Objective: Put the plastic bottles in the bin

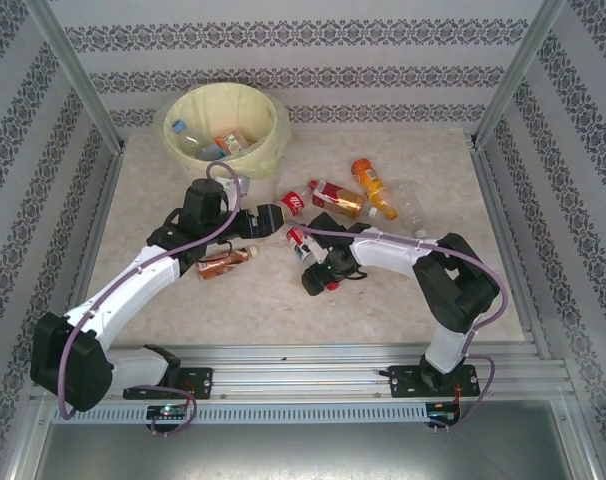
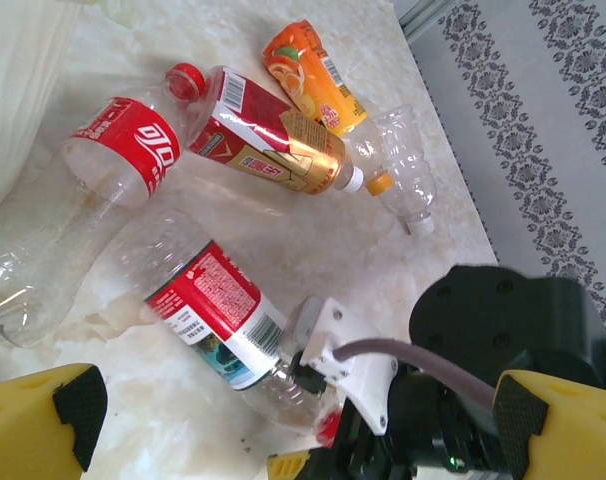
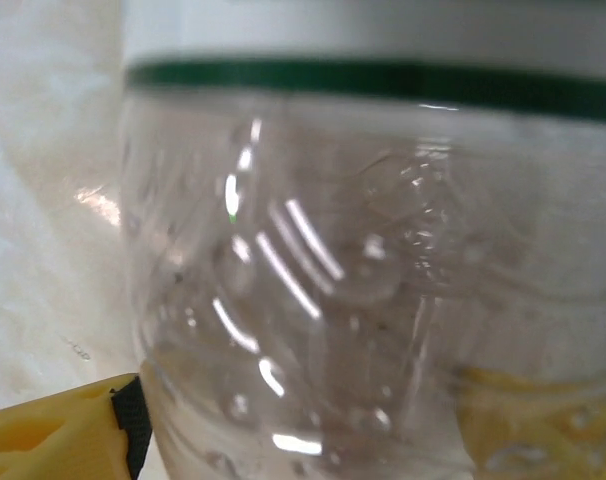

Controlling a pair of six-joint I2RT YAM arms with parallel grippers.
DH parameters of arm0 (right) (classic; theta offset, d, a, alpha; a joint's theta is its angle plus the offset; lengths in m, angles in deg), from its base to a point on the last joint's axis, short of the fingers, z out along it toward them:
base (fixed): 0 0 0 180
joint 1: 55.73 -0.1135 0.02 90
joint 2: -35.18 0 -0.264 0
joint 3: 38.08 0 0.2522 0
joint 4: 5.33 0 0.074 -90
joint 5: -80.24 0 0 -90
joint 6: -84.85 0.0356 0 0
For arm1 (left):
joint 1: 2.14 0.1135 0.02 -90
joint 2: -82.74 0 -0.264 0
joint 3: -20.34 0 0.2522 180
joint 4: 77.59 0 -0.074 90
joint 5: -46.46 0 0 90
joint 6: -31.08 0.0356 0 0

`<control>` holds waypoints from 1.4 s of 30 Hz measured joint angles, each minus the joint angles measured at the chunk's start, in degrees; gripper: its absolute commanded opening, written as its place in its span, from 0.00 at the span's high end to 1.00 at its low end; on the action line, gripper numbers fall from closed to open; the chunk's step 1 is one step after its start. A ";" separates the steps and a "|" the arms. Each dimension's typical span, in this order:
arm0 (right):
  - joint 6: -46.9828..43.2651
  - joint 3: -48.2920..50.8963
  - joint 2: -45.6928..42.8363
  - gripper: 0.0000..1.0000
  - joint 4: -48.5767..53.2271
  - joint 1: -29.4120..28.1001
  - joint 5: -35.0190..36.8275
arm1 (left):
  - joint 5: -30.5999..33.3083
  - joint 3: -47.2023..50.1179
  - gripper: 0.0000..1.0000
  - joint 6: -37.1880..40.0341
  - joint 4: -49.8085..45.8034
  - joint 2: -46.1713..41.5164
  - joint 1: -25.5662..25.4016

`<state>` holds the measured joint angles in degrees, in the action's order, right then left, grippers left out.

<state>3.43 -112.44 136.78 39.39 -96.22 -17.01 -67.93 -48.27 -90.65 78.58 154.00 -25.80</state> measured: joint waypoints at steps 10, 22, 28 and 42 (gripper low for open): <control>6.10 3.34 -2.56 0.33 -1.20 -0.66 3.56 | 0.39 0.72 0.00 0.15 0.04 -1.11 -0.02; 12.35 7.89 -7.19 0.40 -0.26 -1.03 6.34 | 0.33 1.09 0.00 0.00 0.33 -1.27 -0.02; 14.29 7.96 -8.57 0.51 0.11 -1.03 7.08 | -0.70 2.05 0.00 -0.50 1.42 -1.25 -0.02; 15.26 10.08 -13.42 0.67 0.46 0.09 7.87 | -3.08 3.85 0.00 -4.02 6.56 2.05 -0.02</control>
<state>18.69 -102.37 123.36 39.85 -96.13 -9.14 -71.01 -44.42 -94.67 85.14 156.06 -25.82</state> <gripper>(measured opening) 0.350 0.999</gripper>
